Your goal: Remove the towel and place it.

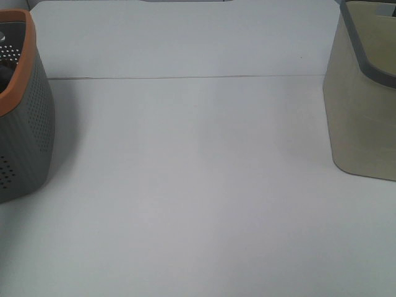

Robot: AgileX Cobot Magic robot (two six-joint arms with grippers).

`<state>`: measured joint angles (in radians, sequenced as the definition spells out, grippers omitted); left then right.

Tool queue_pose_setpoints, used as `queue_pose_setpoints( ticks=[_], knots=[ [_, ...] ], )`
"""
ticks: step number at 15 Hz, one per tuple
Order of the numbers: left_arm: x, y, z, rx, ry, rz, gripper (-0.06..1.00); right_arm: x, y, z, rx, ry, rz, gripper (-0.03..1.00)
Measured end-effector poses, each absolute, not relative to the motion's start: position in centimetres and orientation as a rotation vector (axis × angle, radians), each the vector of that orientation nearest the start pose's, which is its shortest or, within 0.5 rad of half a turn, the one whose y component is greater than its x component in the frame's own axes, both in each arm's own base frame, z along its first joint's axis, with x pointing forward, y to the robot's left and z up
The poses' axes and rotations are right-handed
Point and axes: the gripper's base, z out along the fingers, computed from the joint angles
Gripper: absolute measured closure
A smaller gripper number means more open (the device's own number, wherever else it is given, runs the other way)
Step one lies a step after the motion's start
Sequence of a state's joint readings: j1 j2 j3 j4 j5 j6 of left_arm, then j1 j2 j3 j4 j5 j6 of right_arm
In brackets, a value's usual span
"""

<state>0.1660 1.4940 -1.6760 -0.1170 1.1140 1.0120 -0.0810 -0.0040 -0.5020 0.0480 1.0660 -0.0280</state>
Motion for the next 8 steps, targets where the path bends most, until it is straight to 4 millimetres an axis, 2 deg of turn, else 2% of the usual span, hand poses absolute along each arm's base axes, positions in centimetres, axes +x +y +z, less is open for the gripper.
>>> queue_pose_setpoints(
  ticks=[3,8],
  knots=[
    [28.2,3.5,45.8,0.941,2.119,0.414,0.94,-0.6,0.4,27.7,0.052,2.042,-0.011,0.34],
    [26.0,1.8,48.1,0.948,1.974,0.309,0.94,-0.6,0.4,27.7,0.052,2.042,-0.011,0.34]
  ],
)
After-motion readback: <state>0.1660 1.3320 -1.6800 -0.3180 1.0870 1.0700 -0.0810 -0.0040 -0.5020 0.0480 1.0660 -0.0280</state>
